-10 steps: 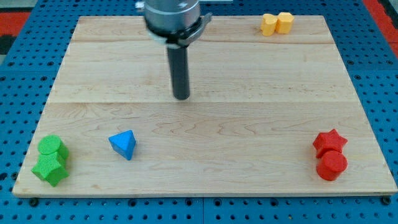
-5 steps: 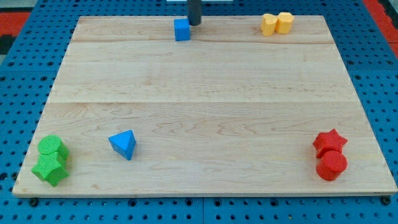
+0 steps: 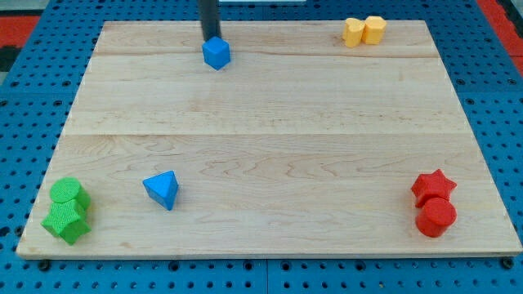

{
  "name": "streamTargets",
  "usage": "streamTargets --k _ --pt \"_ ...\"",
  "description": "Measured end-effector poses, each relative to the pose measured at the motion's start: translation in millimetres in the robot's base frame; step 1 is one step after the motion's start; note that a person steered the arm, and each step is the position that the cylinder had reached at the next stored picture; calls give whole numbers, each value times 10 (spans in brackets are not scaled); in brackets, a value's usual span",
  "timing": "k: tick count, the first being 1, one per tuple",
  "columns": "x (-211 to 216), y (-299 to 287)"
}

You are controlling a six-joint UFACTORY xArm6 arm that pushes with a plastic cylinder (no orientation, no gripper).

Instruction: Move the blue cube above the blue triangle

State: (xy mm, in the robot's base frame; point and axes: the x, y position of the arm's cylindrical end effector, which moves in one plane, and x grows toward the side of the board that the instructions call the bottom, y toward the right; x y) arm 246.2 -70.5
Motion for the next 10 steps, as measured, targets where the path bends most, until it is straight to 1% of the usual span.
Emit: streamTargets --k 1,2,3,4,5,6,7,8,9,10 --pt "447 -480" --pt "487 -522" --pt "169 -462" --pt "163 -169" --pt "435 -23" --pt "942 49" --pt "1171 452" --pt "1463 374" --pt "1752 697" --pt "1933 947"
